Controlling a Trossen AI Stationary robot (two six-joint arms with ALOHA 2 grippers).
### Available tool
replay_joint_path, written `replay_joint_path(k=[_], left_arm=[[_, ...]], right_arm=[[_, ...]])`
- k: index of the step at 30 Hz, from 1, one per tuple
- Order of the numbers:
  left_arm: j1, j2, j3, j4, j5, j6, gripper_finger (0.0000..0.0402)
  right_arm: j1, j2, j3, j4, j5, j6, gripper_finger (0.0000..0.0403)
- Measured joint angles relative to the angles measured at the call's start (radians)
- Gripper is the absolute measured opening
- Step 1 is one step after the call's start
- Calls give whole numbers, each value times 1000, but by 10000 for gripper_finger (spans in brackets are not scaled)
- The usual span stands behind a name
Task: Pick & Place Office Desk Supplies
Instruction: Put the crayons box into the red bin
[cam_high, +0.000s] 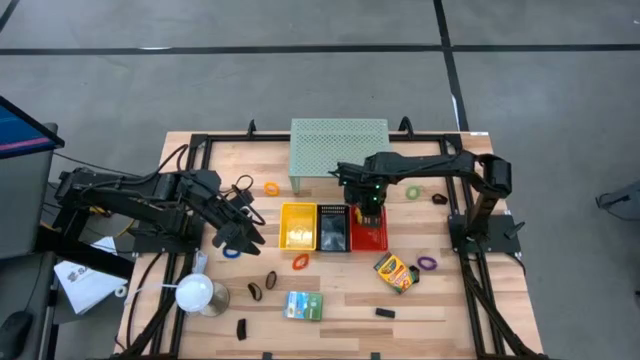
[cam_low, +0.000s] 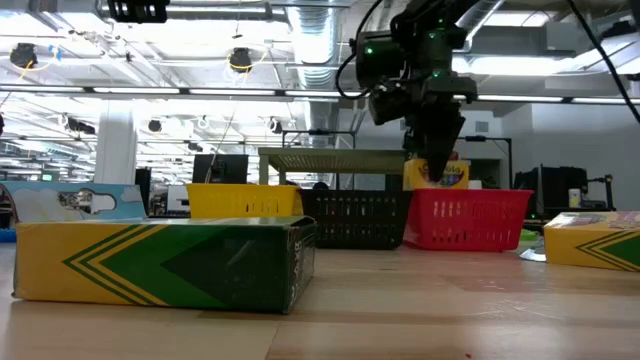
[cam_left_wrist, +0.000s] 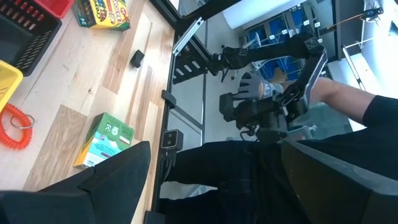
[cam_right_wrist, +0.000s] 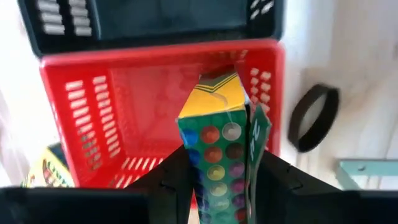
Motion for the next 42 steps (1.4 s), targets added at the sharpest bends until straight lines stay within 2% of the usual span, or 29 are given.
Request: replay_joint_path(k=[9, 25, 32, 42], left_arm=[[-1, 0, 0, 4, 0, -1, 353], [-1, 0, 0, 4, 0, 2, 353], [-1, 0, 0, 8, 0, 4, 353], [-1, 0, 0, 11, 1, 9, 353]], right_arm=[[0, 6, 1, 6, -9, 0, 125], [-1, -1, 22, -30, -17, 35, 214], [-10, -2, 83, -45, -13, 45, 219], [-10, -2, 90, -55, 7, 50, 219]])
